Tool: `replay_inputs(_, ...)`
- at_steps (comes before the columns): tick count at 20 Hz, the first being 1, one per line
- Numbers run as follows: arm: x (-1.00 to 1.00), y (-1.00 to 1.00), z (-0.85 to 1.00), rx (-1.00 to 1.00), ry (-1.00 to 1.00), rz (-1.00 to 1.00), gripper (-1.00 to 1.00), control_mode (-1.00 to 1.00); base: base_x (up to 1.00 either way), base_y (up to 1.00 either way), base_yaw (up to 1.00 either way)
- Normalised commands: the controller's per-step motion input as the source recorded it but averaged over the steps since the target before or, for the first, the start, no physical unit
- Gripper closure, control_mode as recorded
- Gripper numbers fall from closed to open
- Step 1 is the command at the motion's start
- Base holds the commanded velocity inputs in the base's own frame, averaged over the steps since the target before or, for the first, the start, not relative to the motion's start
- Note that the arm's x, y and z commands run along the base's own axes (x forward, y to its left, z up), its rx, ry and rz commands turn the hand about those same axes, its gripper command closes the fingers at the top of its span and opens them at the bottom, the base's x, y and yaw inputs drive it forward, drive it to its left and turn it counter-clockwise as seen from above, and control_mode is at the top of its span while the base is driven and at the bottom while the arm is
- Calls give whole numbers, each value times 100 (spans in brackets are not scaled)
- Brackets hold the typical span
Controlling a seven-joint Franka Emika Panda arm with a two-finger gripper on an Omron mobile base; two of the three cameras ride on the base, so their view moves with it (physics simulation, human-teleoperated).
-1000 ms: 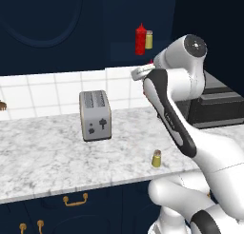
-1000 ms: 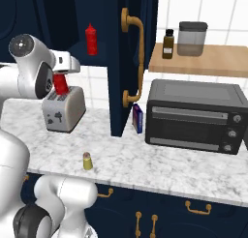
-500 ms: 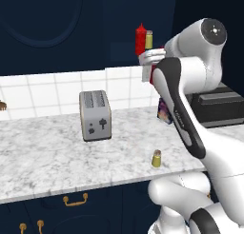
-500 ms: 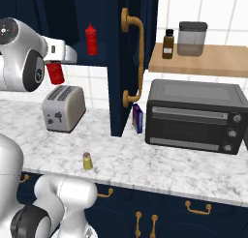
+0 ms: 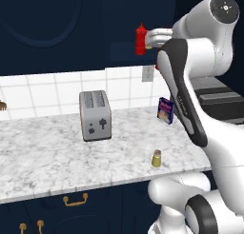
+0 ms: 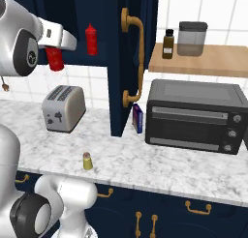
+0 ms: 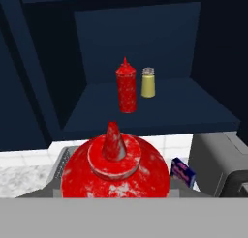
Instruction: Put the shaker and condiment bottle from the counter next to their counterparts in the cabinet.
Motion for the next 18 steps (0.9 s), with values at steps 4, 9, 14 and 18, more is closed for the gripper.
replay_inputs(4, 0, -2, 36, 2, 0, -7, 100, -100, 0, 0, 0)
replay_inputs(9, 3, -1, 1, 0, 0, -5, 100, -100, 0, 0, 0)
replay_inputs(14, 20, -5, 0, 0, -2, -1, 100, -100, 0, 0, 0)
replay_inputs(18, 24, 0, -7, 0, -4, 0, 100, -100, 0, 0, 0)
